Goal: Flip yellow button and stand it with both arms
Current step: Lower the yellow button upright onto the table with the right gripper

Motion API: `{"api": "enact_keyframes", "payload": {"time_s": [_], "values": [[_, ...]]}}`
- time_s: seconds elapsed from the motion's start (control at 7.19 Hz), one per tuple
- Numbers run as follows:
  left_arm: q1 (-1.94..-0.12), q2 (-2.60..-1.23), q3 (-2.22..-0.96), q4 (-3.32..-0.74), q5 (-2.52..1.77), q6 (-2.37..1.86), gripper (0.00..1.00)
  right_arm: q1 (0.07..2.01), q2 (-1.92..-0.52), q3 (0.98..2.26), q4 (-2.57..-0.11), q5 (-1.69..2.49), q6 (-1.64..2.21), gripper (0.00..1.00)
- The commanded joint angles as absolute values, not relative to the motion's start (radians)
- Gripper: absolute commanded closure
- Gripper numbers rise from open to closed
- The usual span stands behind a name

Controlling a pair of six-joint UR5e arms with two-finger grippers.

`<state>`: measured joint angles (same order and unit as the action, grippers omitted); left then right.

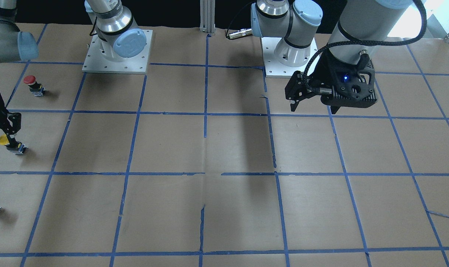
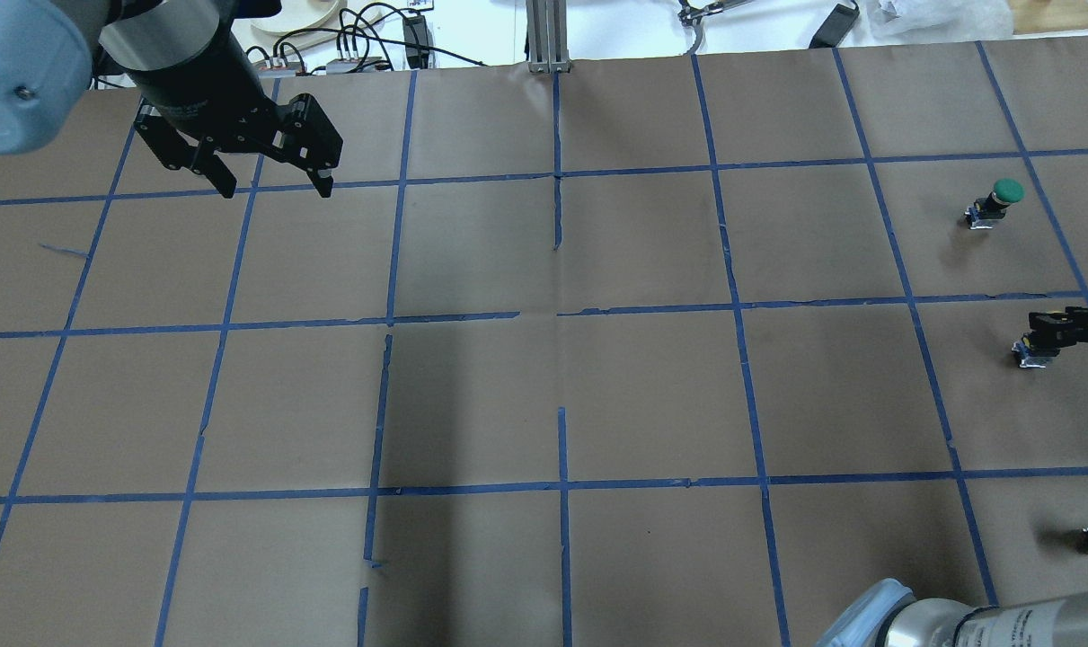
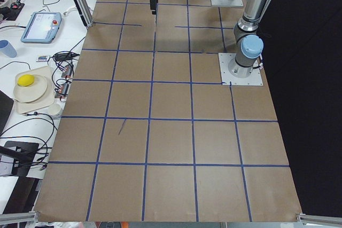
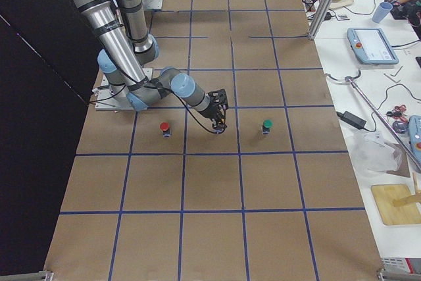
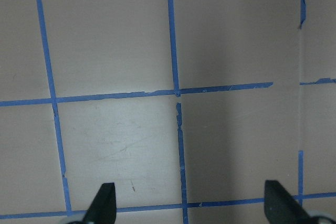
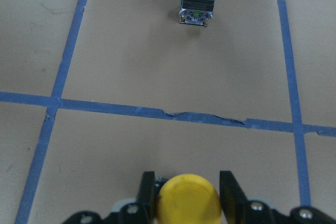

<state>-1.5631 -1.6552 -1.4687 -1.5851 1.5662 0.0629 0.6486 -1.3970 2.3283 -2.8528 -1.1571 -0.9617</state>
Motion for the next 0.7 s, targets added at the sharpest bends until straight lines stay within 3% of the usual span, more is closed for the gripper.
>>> {"api": "enact_keyframes", "payload": {"time_s": [0.0, 0.28, 0.56], "values": [[-1.562, -1.655, -1.468, -1.585, 1.566, 0.063, 0.01, 0.644, -1.399, 2.327, -2.846, -1.198, -0.960, 0.01], [-1.562, -1.655, -1.465, -1.586, 1.566, 0.063, 0.01, 0.650, -1.423, 2.324, -2.839, -1.256, -0.901, 0.01], [-1.562, -1.655, -1.462, -1.586, 1.566, 0.063, 0.01, 0.666, -1.509, 2.257, -2.617, -1.270, -0.761, 0.00]]}}
